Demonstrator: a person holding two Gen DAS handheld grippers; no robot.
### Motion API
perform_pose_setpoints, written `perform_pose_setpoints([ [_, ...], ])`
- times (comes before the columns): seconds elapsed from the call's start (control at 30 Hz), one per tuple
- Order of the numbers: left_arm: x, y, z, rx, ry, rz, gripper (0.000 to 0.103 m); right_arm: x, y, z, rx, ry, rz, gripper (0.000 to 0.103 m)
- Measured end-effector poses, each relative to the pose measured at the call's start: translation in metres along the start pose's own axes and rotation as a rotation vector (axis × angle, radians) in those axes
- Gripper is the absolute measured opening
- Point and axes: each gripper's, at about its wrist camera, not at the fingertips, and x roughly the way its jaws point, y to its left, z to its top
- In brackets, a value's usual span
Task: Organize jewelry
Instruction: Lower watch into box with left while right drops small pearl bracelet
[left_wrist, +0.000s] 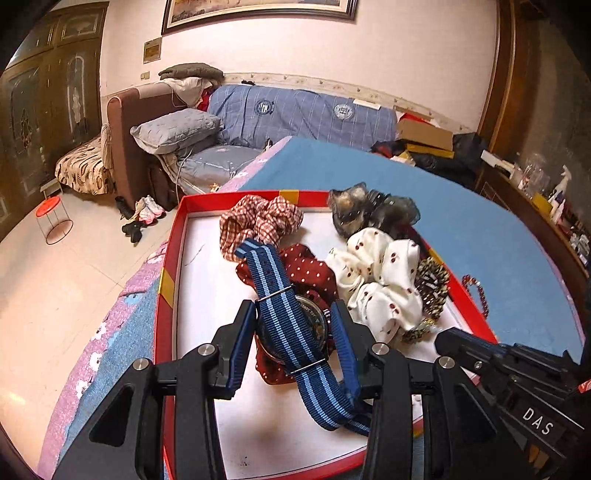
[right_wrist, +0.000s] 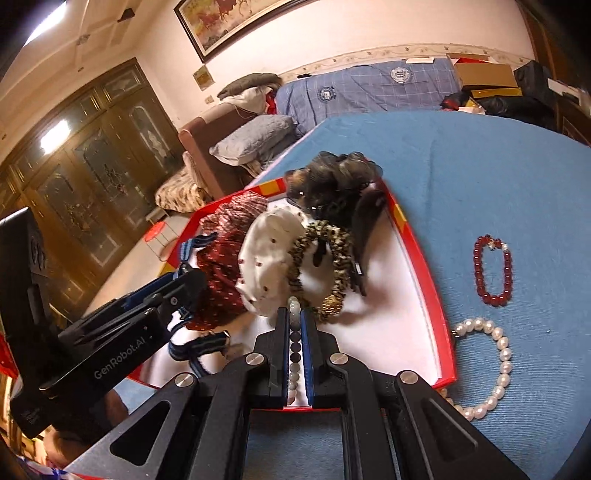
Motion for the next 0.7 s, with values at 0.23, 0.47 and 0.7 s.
perform_pose_setpoints([
  [0.23, 0.005, -0.004, -0.003, 0.030, 0.004, 0.037, 0.041, 0.002, -0.002, -0.004, -0.012, 0.016, -0.038, 0.008],
  [0.47, 0.002, -0.007, -0.004, 0.042, -0.008, 0.035, 0.041, 0.005, -0.005, -0.004, -0.010, 0.039, -0.045, 0.008],
  [0.7, -0.023, -0.014, -0.004, 0.070, -0.141, 0.011, 0.041, -0.026, -0.019, 0.006, 0.026, -0.042, -0.018, 0.010],
])
